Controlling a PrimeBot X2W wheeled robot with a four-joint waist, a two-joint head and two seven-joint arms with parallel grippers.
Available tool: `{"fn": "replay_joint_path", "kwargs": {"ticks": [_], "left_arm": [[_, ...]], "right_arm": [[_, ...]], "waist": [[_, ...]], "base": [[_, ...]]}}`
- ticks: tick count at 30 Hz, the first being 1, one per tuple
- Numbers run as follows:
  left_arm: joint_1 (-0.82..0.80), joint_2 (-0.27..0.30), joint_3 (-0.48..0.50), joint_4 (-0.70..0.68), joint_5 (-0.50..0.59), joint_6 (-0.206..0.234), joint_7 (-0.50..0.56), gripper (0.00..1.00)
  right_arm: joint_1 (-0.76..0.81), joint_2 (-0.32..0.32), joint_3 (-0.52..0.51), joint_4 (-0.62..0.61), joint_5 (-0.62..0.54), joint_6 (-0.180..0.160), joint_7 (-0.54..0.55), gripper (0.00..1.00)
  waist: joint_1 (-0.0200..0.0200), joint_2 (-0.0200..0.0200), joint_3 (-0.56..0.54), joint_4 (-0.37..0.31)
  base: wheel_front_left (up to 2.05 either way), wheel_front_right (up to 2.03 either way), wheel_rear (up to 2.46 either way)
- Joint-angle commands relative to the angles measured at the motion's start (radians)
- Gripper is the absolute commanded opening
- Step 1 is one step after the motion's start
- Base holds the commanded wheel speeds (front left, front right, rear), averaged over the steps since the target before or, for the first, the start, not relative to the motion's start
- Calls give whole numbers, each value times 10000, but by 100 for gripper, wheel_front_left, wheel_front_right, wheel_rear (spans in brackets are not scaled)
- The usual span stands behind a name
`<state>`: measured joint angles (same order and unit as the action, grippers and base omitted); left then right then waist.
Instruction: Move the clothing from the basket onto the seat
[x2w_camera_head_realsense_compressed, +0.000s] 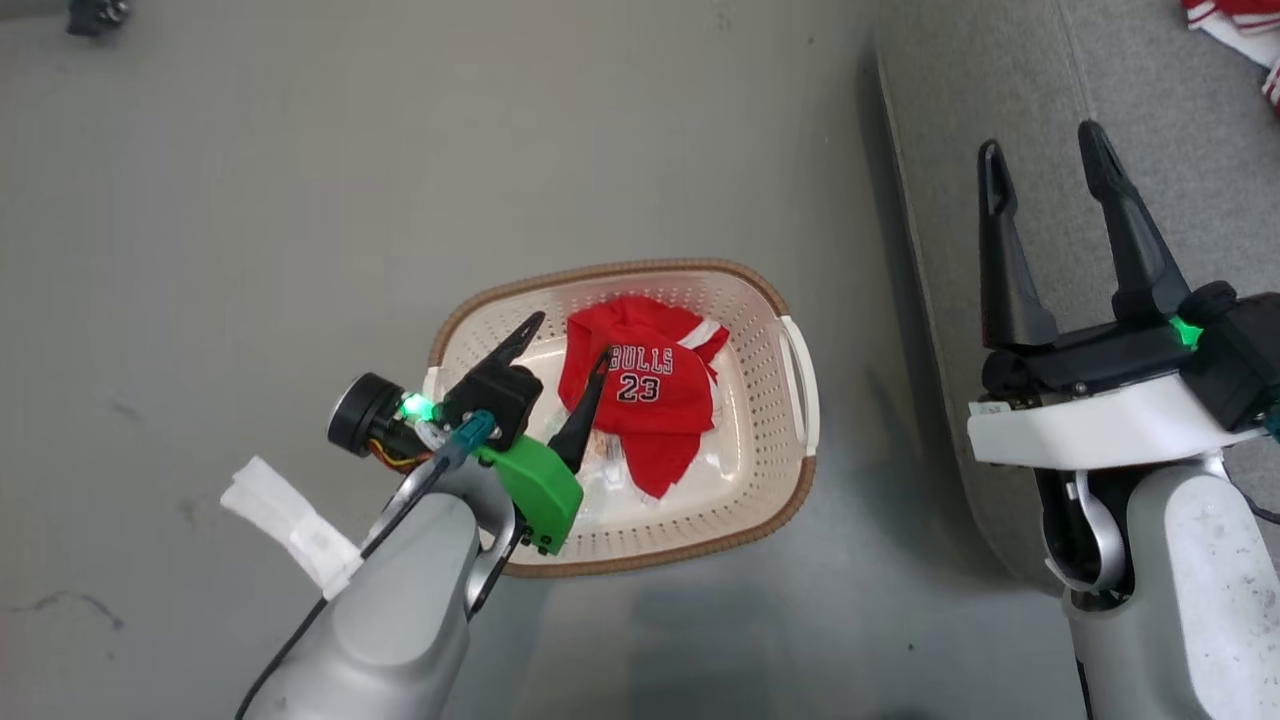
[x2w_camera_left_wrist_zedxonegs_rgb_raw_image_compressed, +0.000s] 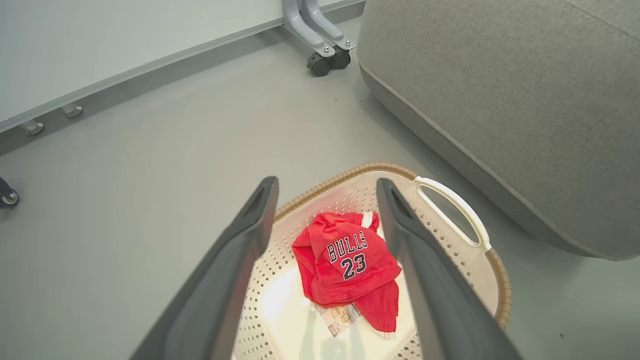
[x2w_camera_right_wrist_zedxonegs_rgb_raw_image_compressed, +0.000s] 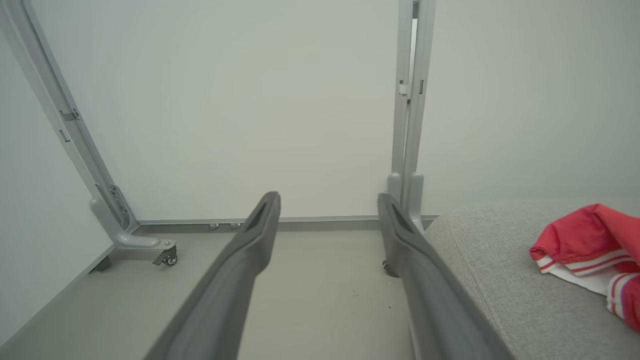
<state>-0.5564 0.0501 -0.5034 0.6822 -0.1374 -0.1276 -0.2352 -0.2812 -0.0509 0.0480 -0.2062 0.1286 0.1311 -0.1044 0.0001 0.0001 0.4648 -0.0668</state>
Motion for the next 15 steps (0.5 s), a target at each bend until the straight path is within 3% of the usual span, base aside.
{"fn": "replay_joint_path", "kwargs": {"ticks": [1, 8, 15], "left_arm": [[-474, 47, -70, 265, -103, -39, 60, 100], [-1846, 54, -631, 1849, -159, -40, 712, 100], [-2976, 187, -574, 3114, -269, -37, 1167, 100]], "right_arm": [[-343, 5, 87, -22, 97, -7, -171, 100], [-1063, 11, 307, 287, 450, -7, -814, 100], [-1350, 11, 544, 471, 899, -7, -1274, 100]], "waist": [[-1, -1, 1870, -1193], [-1, -1, 3231, -1938], [-1, -1, 4278, -2495]], "base": [[0, 0, 0], [0, 0, 0], [0, 0, 0]]}}
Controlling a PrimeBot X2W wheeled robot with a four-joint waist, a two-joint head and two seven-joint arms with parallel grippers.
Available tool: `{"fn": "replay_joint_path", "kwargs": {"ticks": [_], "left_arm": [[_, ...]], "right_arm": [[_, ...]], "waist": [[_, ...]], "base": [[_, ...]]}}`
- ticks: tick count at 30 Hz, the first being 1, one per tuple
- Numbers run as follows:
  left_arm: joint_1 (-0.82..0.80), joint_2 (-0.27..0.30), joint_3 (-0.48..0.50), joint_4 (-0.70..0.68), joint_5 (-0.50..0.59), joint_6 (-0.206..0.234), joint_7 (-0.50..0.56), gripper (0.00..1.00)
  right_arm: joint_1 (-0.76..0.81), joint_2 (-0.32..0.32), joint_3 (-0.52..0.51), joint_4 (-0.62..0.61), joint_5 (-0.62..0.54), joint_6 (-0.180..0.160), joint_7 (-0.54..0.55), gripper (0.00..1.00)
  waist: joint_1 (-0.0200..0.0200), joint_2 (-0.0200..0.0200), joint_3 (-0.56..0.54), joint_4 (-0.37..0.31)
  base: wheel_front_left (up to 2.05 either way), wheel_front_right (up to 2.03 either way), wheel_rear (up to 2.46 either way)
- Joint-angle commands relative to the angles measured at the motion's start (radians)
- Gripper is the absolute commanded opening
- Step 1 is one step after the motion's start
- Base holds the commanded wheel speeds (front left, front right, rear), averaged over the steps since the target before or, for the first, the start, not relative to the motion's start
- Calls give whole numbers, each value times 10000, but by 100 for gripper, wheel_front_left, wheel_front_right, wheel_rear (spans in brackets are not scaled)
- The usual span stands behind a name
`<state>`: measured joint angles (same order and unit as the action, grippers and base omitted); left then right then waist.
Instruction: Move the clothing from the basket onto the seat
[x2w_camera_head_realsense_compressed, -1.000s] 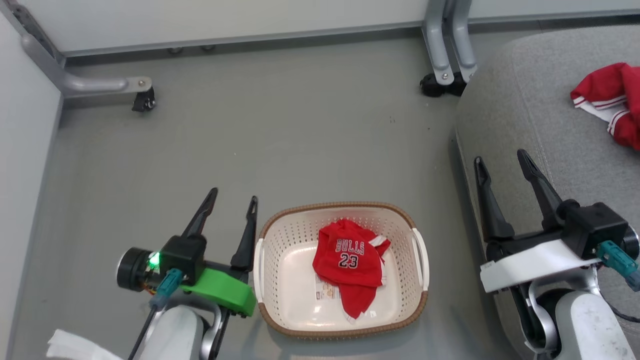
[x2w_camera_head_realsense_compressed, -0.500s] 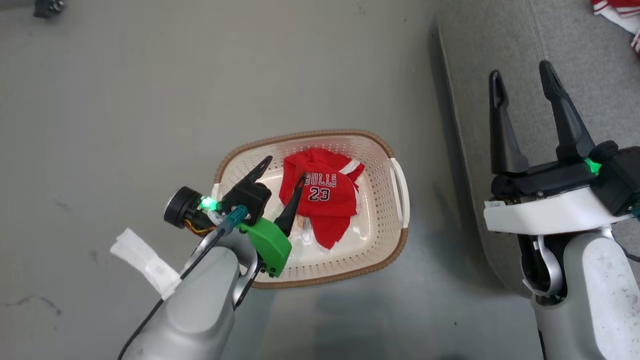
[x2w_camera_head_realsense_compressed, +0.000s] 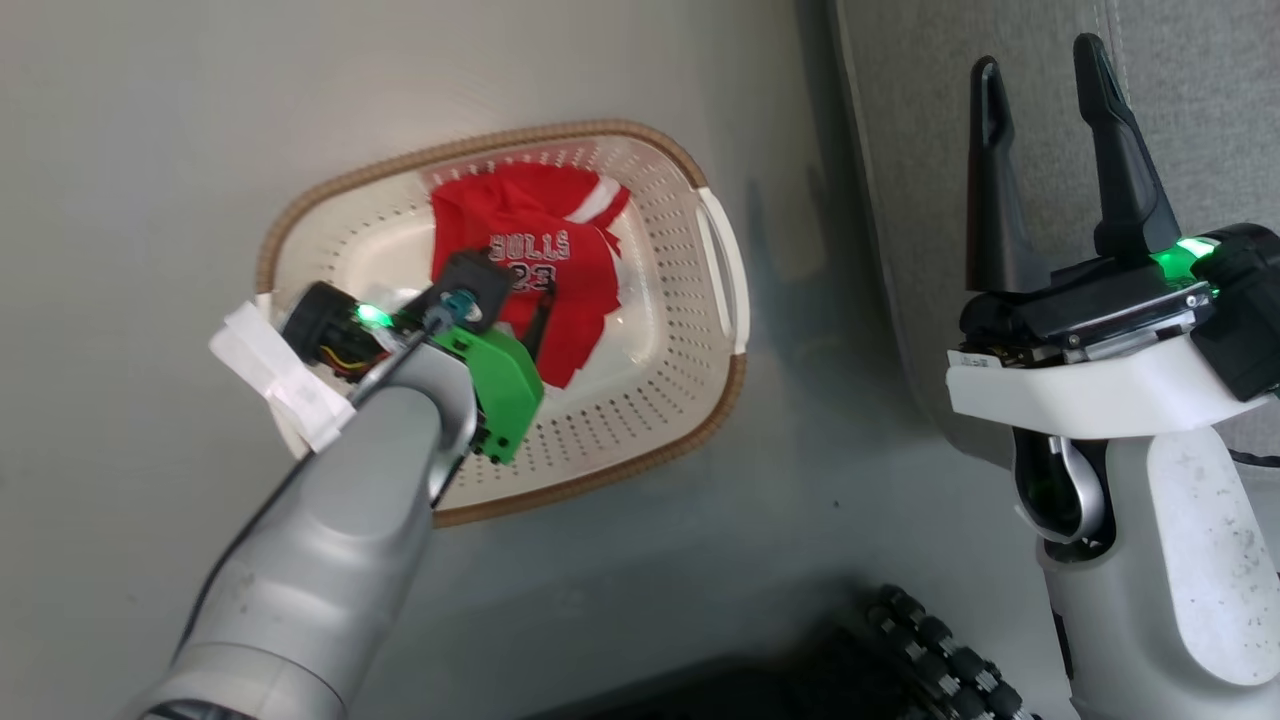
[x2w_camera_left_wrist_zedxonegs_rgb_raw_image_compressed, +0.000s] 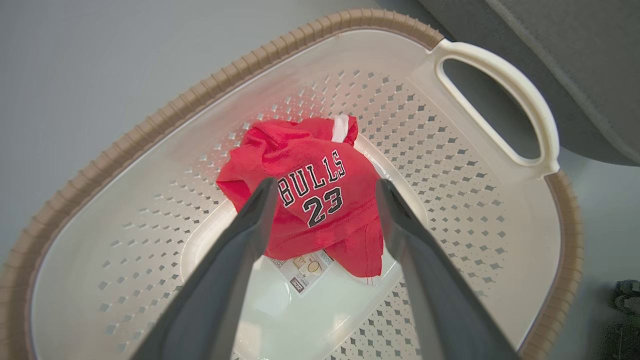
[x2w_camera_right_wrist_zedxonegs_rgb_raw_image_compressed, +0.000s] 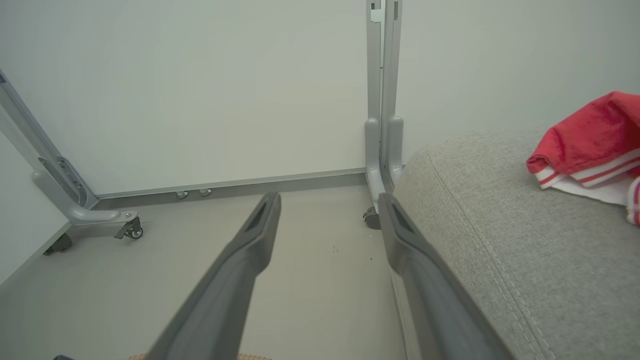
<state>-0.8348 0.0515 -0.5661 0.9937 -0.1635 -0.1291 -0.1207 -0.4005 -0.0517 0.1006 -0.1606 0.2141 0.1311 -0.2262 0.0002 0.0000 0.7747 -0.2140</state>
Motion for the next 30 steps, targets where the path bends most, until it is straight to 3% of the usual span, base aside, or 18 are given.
{"fn": "replay_joint_path", "kwargs": {"ticks": [1, 13, 23, 30], "left_arm": [[-394, 253, 95, 212, -30, 10, 71, 100], [-1687, 970, 917, 1699, -705, 678, 462, 100], [-2449, 1325, 1100, 2180, -1002, 808, 389, 100], [-2637, 1332, 661, 2564, -694, 776, 1017, 100]], "right_arm": [[-222, 19, 79, 53, 118, -7, -118, 100], [-462, 18, 570, 565, 881, -7, -390, 100], [-554, 13, 703, 478, 1334, -7, -401, 100], [-366, 13, 777, 439, 1368, -7, -401, 100]], "waist": [[-2, 0, 1339, -1132], [-2, 0, 2020, -1900], [-2, 0, 2389, -2210], [-2, 0, 2538, -2177]], "base": [[0, 0, 0], [0, 0, 0], [0, 0, 0], [0, 0, 0]]}}
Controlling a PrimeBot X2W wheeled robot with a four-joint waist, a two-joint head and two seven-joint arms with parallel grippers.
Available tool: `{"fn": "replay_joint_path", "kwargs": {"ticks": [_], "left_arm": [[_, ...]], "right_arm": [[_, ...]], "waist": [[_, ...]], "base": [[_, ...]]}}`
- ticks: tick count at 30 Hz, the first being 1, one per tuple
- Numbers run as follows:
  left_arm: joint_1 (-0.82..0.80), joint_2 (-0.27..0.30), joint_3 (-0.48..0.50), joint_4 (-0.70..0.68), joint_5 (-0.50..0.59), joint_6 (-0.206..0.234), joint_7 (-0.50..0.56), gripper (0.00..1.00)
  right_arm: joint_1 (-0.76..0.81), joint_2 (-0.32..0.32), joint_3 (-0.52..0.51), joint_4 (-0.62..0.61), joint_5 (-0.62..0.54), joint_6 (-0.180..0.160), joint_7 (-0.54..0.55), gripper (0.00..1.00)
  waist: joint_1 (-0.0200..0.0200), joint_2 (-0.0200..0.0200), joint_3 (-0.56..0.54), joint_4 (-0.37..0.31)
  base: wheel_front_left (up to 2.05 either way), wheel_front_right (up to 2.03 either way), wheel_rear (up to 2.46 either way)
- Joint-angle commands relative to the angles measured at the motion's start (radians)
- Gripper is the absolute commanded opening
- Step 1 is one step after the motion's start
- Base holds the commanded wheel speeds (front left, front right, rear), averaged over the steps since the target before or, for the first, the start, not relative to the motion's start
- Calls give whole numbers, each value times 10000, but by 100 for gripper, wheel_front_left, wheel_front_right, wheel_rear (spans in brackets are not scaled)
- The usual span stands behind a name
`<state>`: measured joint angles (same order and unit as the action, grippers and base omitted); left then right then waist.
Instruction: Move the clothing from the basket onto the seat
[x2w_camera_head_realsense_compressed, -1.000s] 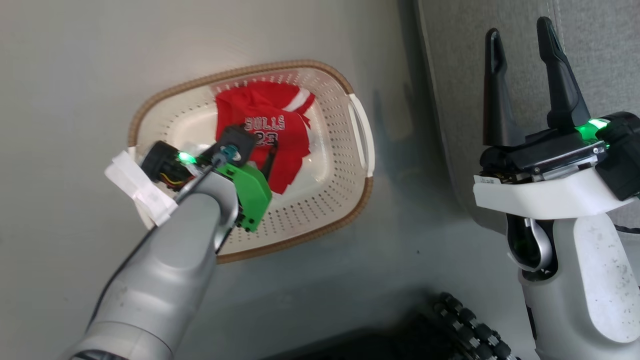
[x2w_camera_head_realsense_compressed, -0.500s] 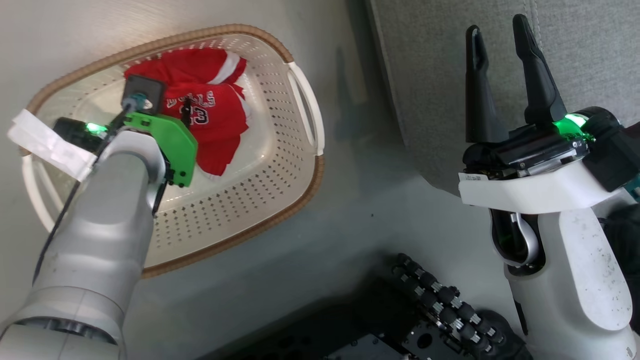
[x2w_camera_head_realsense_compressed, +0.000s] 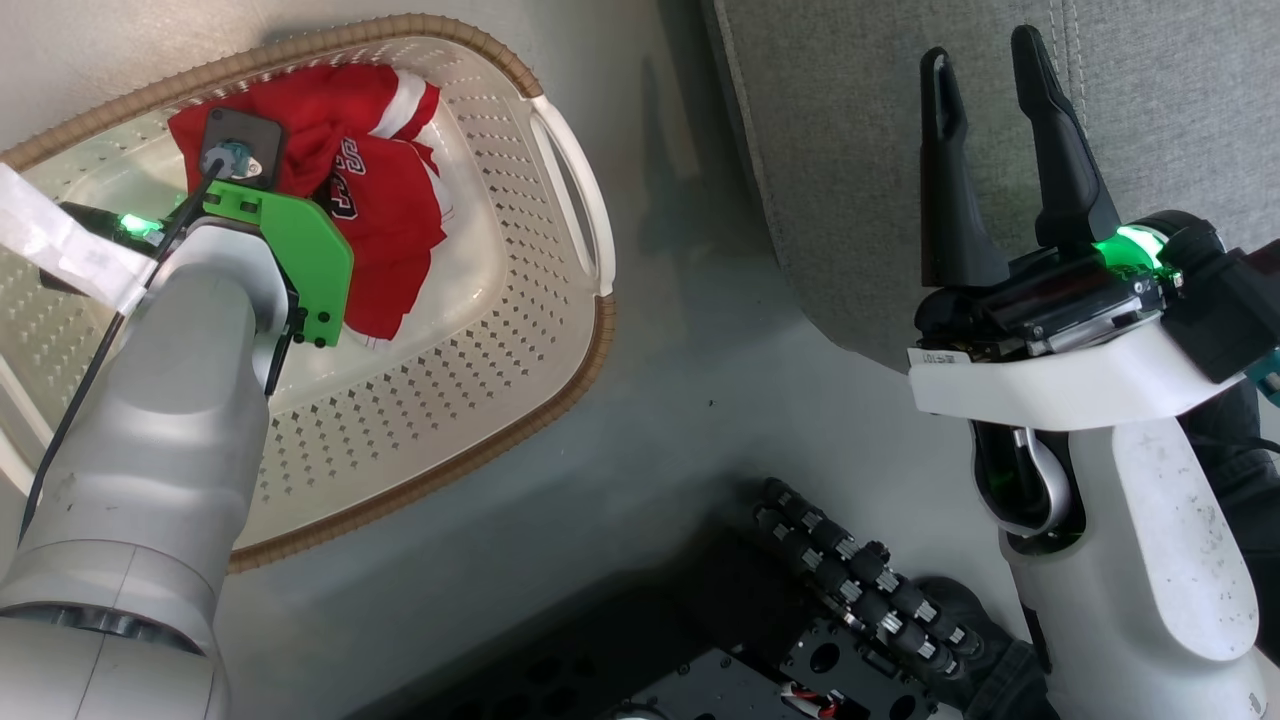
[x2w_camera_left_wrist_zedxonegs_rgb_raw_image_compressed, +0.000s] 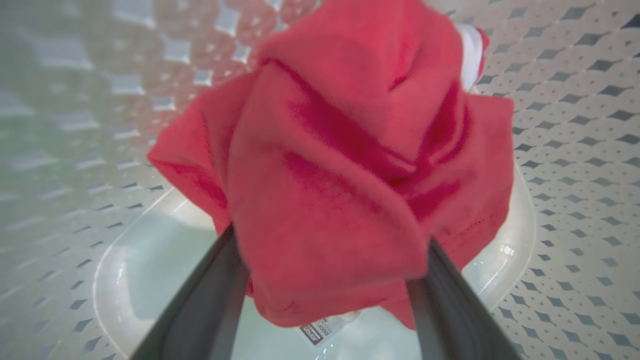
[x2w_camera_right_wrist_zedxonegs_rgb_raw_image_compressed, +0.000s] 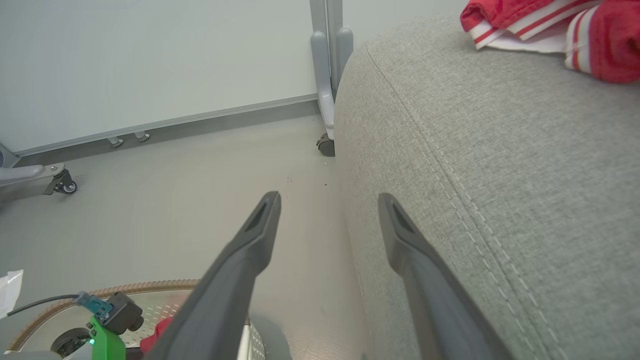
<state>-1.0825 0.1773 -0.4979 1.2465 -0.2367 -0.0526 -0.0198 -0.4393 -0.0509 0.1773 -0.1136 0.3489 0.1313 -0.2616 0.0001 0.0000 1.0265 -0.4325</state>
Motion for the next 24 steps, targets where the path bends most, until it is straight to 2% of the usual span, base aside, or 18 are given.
{"fn": "replay_joint_path", "kwargs": {"ticks": [1, 11, 15, 16, 17, 18, 24], "left_arm": [[-164, 69, -71, 81, 55, 31, 109, 100], [-236, 101, -312, 321, 78, 363, 630, 100], [-228, 145, -323, 364, -22, 298, 869, 100], [-232, 148, -310, 372, -60, 295, 914, 97], [-280, 159, -283, 368, -105, 257, 788, 37], [-314, 173, -257, 366, -150, 261, 748, 0], [-433, 219, -210, 374, -330, 270, 422, 0]], "right_arm": [[69, 6, 1, -48, 18, -9, -46, 100], [594, 6, -185, -394, -63, -9, -47, 100], [829, 6, -249, -555, -39, -9, -47, 100], [891, 6, -268, -575, -27, -10, -48, 100], [942, 7, -280, -625, 1, -9, -48, 100], [973, 7, -294, -661, 6, -9, -48, 100], [1130, 7, -405, -763, 0, -10, -48, 100]], "waist": [[-1, 0, 45, 16], [-1, 0, 246, 76], [-1, 0, 297, 70], [-1, 0, 303, 71], [-1, 0, 314, 71], [-1, 0, 321, 67], [-1, 0, 327, 54]], "base": [[0, 0, 0], [0, 0, 0], [0, 0, 0], [0, 0, 0], [0, 0, 0], [0, 0, 0], [0, 0, 0]]}}
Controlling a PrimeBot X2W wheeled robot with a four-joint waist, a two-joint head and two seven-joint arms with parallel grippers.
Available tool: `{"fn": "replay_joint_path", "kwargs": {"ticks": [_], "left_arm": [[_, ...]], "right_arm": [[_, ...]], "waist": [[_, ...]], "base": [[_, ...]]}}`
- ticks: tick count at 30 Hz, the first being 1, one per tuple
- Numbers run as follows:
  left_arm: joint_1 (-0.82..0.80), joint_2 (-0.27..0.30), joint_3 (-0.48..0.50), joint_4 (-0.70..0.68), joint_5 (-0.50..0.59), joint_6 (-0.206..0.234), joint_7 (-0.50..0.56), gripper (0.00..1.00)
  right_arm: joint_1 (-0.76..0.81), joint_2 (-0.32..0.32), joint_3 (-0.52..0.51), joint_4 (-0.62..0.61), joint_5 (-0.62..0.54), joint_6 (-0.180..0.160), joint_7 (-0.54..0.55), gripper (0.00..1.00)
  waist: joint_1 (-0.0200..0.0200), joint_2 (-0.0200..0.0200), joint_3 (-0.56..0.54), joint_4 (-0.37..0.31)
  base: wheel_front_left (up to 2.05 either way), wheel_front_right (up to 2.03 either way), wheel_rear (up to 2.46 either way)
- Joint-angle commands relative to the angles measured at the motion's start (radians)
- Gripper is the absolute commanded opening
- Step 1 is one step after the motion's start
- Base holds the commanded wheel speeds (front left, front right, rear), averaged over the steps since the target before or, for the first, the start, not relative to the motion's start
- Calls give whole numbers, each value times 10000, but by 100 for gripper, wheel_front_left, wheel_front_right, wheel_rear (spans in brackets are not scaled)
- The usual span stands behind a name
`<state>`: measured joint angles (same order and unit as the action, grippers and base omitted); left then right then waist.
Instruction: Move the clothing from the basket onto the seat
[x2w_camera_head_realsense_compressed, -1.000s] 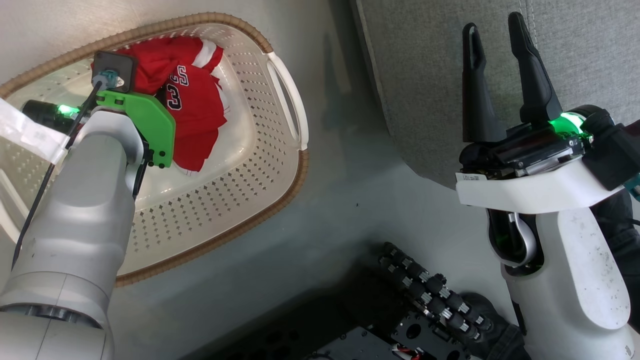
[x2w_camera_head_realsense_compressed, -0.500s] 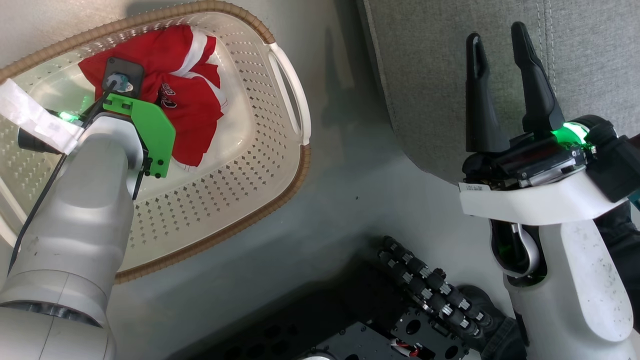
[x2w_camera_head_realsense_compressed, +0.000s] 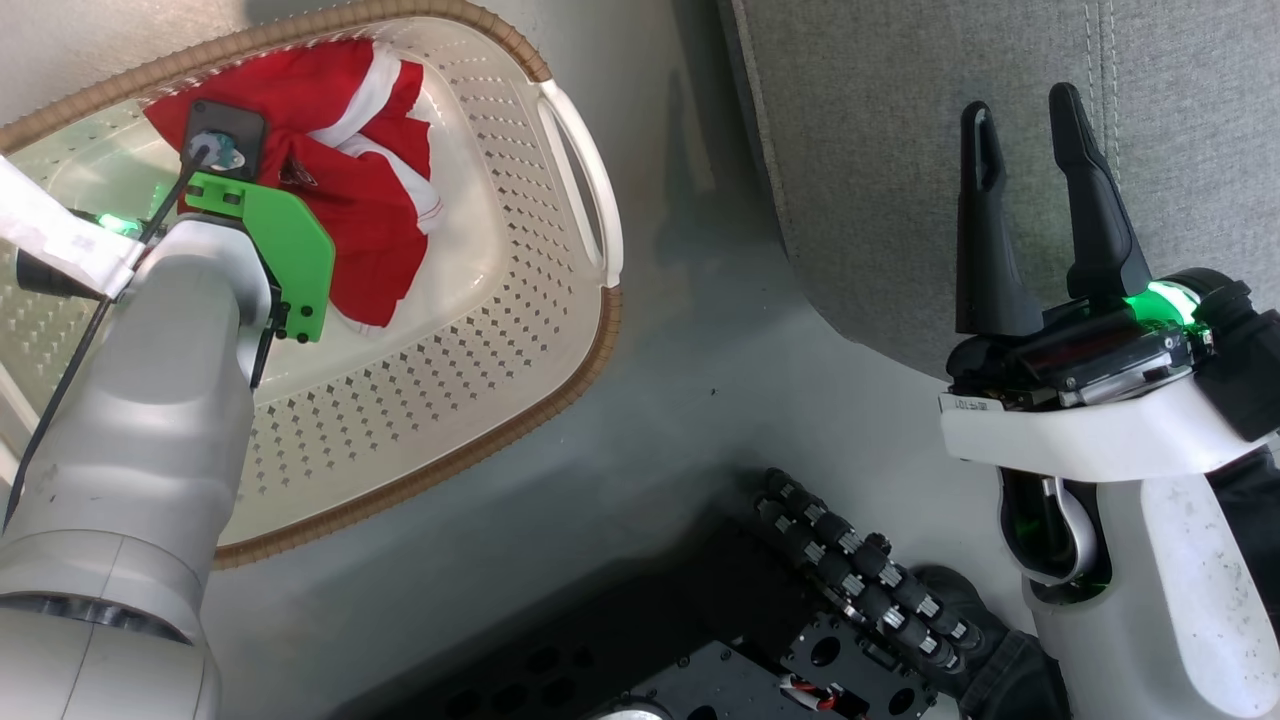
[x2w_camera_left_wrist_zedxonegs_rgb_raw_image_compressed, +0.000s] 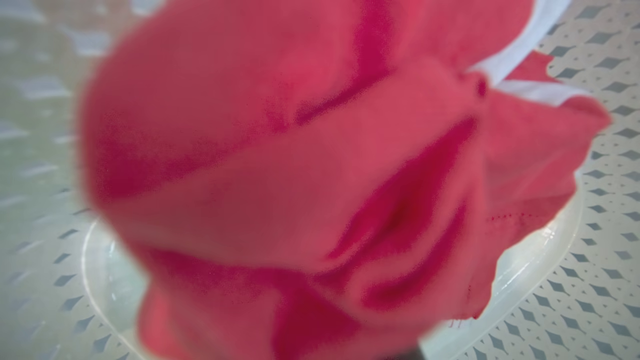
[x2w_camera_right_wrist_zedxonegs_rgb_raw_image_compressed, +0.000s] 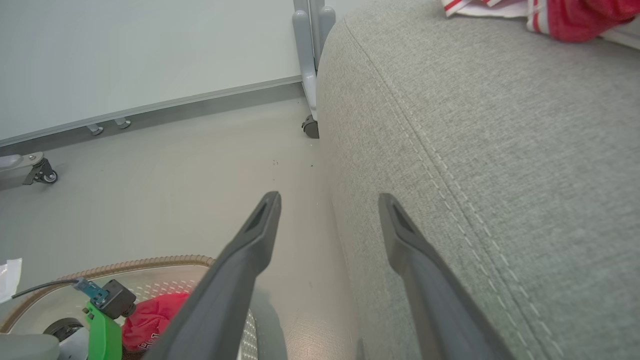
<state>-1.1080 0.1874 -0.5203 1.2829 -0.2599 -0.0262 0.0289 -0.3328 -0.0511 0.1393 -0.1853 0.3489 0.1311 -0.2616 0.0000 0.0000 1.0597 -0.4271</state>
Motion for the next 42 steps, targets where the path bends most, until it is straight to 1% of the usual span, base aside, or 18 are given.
{"fn": "replay_joint_path", "kwargs": {"ticks": [1, 8, 15, 20, 25, 31, 37, 42], "left_arm": [[-197, 127, 22, 15, -122, -6, -110, 0], [-118, 116, -38, 16, -177, -83, -620, 0], [402, 251, -322, -127, -43, -249, -1729, 0], [976, -165, -537, -429, -36, -418, -2422, 0], [1649, -552, -650, -987, -175, -542, -2800, 0], [2453, -648, -579, -2148, -315, -626, -2949, 0], [3492, -471, -377, -4251, -344, -520, -2949, 0], [4427, -275, -173, -6229, -200, -340, -2952, 0]], "right_arm": [[65, 8, -31, -53, -4, -7, -48, 100], [-171, 8, 51, 22, -134, -7, -48, 100], [-586, 6, 335, 246, -241, -8, -48, 100], [-572, 4, 252, 550, -584, -7, -48, 100], [-325, -2, 59, 860, -992, -8, -48, 100], [35, -6, -200, 1133, -1444, -8, -20, 100], [418, -8, -549, 1045, -1772, -8, 294, 100], [770, -8, -865, 756, -2077, -7, 678, 100]], "waist": [[0, 0, -11, -1], [0, 0, -119, 15], [0, 0, -545, -90], [0, 0, -1308, 301], [0, 0, -2190, 831], [0, 0, -3233, 1479], [0, 0, -4250, 2167], [0, 0, -5041, 2734]], "base": [[0, 0, 0], [0, 0, 0], [0, 0, 0], [0, 0, 0], [0, 0, 0], [0, 0, 0], [0, 0, 0], [0, 0, 0]]}}
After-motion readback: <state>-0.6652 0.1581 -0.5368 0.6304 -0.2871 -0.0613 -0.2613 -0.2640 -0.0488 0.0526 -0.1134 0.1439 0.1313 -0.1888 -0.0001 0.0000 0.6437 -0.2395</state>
